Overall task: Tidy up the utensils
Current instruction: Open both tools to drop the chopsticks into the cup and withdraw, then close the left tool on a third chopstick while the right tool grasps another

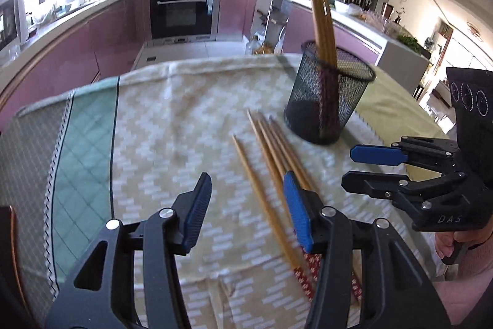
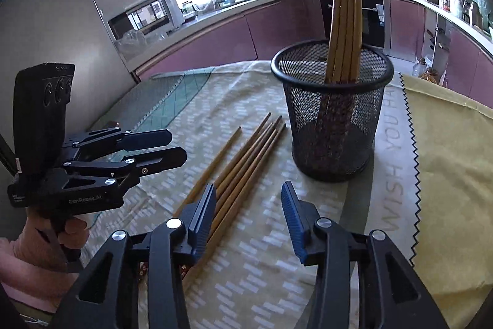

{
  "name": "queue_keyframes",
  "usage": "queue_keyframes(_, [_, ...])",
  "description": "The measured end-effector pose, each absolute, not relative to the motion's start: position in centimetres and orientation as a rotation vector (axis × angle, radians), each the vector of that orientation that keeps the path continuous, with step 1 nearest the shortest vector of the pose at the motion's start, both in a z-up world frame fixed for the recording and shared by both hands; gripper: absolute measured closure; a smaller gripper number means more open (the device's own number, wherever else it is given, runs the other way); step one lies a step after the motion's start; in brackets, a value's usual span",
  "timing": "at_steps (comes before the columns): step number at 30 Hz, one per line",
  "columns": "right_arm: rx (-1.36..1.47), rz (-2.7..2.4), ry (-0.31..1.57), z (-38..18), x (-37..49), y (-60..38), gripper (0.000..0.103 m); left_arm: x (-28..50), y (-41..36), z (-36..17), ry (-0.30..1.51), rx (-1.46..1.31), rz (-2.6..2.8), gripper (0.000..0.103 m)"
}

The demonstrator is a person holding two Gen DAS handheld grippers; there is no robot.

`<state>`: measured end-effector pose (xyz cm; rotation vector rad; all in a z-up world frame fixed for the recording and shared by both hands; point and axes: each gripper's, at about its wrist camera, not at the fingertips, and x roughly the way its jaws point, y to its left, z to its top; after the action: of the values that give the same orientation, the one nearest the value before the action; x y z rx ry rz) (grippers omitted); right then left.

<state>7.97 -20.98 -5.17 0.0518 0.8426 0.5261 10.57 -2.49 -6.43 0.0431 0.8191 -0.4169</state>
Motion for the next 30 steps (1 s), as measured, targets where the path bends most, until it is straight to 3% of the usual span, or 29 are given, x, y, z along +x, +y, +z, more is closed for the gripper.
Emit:
queue_keyframes(22, [-0.036,0.451,0.886,-7.0,8.1,-18.7,0.061,10.0,-4.3,-8.8,0.901,0.103,-0.404,0.061])
queue_keyframes(30, [-0.073,0.441,0.894,-6.9,8.3,-18.4,0.067,10.2,-3.7,-8.8,0.910,0.103,-0.400,0.071])
